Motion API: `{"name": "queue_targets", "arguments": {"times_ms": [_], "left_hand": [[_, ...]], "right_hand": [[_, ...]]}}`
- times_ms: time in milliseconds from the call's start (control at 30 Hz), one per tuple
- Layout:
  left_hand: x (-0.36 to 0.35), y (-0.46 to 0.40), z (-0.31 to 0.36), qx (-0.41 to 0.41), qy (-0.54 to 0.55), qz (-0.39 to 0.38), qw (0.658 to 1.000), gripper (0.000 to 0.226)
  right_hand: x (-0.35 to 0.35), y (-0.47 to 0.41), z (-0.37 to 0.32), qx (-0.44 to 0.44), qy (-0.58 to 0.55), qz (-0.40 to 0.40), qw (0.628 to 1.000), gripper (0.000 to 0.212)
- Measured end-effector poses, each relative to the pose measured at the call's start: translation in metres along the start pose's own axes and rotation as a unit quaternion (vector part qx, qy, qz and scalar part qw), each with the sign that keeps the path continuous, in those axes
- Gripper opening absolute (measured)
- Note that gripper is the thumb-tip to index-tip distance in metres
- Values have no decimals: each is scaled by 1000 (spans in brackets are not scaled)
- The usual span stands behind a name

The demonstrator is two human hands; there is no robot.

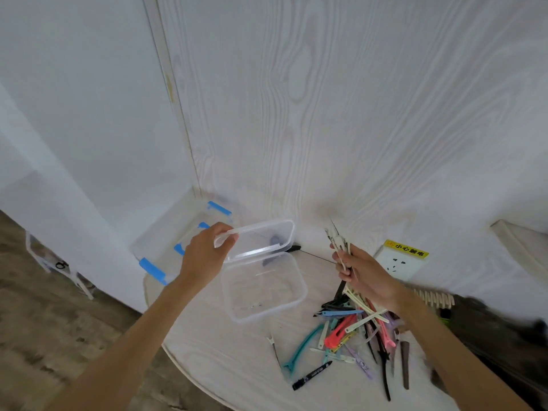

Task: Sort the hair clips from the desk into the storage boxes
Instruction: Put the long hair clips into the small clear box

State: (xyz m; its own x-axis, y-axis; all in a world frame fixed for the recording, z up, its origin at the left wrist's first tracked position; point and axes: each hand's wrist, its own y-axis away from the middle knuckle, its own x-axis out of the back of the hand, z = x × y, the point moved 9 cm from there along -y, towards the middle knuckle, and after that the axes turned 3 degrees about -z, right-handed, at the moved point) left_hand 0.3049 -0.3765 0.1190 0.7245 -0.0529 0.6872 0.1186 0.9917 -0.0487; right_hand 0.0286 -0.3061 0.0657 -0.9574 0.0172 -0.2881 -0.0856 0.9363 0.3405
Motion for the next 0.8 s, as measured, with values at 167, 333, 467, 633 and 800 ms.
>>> {"name": "queue_targets", "arguments": {"times_ms": [167, 333, 467, 633, 800], "left_hand": [[-35, -42, 18, -5, 39, -30, 999, 22], [-51, -60, 27, 19, 89, -17, 996, 29], [-58, -66, 25, 38, 73, -20, 996, 34], [-59, -71, 20, 40, 58, -23, 997, 33], [-52, -64, 20, 14, 69, -26, 997, 29]], "right_hand": [[-13, 15, -24, -53, 193, -64, 978, 19], [-40, 13, -34, -82, 575, -134, 803, 32], [-71, -25, -8, -57, 683, -162, 710, 18], [-97, -64, 34, -17, 716, -186, 672, 49], [-92, -79, 51, -20, 644, -178, 744, 59]]}}
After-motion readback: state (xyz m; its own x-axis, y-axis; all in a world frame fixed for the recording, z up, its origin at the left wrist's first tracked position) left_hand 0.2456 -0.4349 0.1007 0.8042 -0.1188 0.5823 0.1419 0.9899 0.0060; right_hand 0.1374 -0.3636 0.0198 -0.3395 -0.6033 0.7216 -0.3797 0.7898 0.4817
